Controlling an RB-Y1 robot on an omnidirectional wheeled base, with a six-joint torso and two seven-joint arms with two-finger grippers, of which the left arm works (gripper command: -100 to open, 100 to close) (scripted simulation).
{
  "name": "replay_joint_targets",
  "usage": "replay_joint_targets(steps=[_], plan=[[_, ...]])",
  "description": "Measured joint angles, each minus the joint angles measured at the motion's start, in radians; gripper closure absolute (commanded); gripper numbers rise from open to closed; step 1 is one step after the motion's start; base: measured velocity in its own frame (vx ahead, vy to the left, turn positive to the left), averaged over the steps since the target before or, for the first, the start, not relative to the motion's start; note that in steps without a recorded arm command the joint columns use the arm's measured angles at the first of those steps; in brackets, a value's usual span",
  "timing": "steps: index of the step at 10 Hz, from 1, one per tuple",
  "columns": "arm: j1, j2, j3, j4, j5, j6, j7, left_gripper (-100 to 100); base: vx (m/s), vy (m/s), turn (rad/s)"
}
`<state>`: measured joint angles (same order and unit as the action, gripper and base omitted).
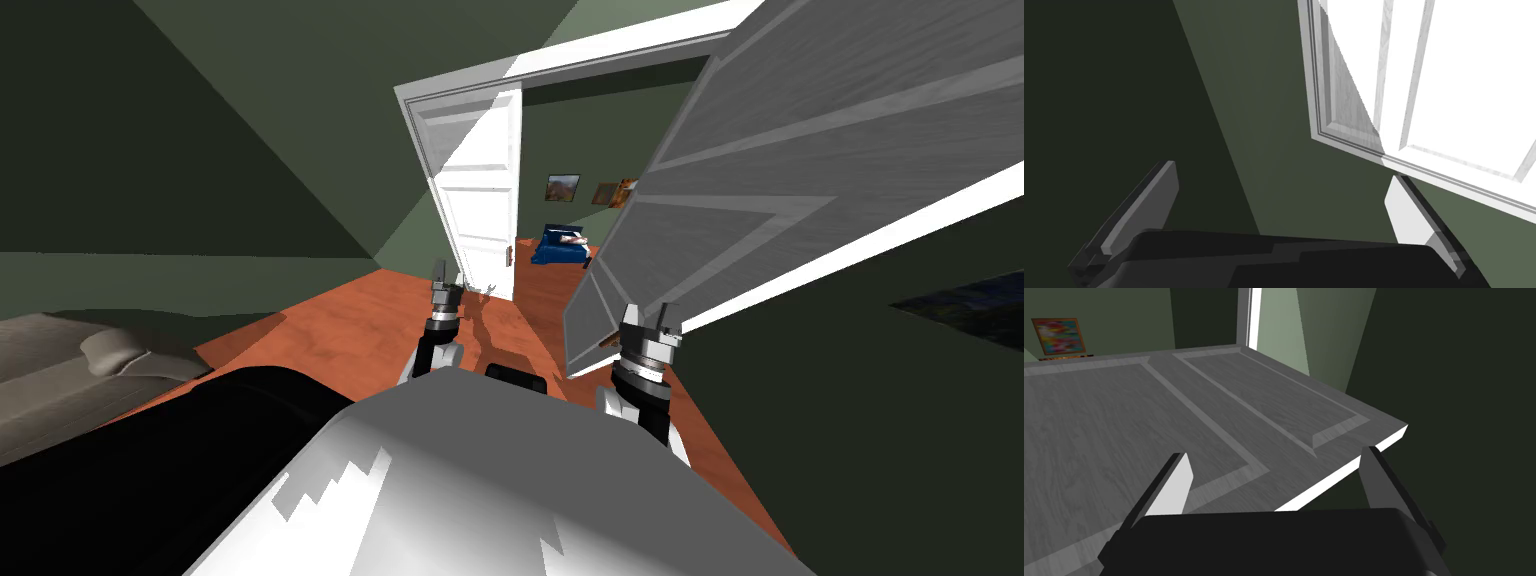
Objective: Pull the door open
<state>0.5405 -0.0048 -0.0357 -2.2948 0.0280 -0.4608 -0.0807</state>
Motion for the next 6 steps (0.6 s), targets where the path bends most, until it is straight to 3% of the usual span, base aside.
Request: replay_joint_targets(steps=[1, 6], plan=[[-0.004, 0.006, -0.003, 0.017, 0.008, -0.013, 0.007, -100, 0.109, 0.035, -0.111], [-0.04, 0.03, -0.005, 0.113, 0.063, -0.031, 0.093, -100, 0.105, 0.04, -0.082]])
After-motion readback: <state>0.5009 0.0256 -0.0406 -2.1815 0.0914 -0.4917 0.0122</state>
